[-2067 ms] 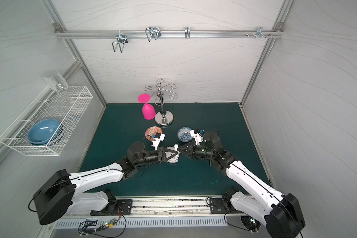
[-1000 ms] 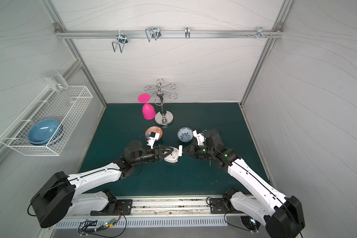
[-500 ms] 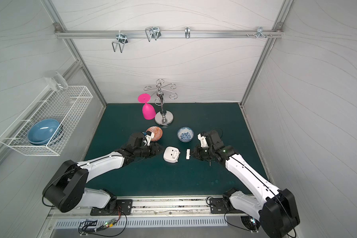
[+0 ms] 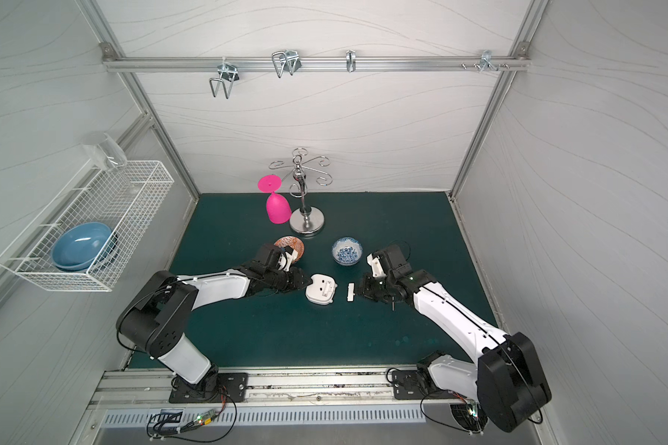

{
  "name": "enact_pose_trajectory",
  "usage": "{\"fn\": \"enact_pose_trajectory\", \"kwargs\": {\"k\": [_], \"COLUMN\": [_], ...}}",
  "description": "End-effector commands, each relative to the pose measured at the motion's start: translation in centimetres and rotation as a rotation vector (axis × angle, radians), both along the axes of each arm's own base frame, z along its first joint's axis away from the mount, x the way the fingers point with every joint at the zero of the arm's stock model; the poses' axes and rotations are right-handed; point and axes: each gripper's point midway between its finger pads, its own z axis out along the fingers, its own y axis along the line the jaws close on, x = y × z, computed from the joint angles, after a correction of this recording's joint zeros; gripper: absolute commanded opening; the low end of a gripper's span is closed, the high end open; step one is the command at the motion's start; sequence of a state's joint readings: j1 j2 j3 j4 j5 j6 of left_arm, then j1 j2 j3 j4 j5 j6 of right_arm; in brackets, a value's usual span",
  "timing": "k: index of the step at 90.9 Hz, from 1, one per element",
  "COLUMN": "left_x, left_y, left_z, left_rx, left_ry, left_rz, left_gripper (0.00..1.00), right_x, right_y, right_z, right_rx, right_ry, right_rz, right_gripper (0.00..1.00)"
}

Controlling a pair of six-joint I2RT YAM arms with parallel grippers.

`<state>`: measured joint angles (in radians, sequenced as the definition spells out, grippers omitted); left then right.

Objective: Remove the battery from the alarm
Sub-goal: Install the cover on the alarm.

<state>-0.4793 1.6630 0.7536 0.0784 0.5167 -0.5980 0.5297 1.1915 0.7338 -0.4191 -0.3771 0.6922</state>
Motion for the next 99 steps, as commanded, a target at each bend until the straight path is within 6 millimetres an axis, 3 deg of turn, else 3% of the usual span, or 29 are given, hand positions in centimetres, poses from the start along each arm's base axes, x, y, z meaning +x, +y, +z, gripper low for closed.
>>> {"fn": "enact_pose_trajectory", "kwargs": {"k": [1,38,62,99], "left_x": [0.6,-1.6,-2.4,-3.4], "left_y": [-2.1,-5.1,-5.6,-5.9], "left_z": [1.3,0.1,0.2,-0.3], "left_rx": [-0.061,-0.039,-0.048,-0.051], "left_ry": [-0.042,-0.007,-0.003,0.019], "left_rz": [-0.047,-0.097,-0.099,-0.106], "left_gripper": [0.44,0.39,0.39,0.39], "right_x": [0.7,2.6,2.0,1.3], "right_y": [0.6,2.4,3.1,2.4], "right_z": [-0.2,-2.2,-3.5,-4.8], "right_rx": [0.005,-0.060,-0.123,-0.183], "right_ry": [-0.001,0.030,0.043,0.051], "right_rz": [-0.008,0.027,0.044,0.023], "right_gripper": [0.00,0.00,0.00,0.00]}}
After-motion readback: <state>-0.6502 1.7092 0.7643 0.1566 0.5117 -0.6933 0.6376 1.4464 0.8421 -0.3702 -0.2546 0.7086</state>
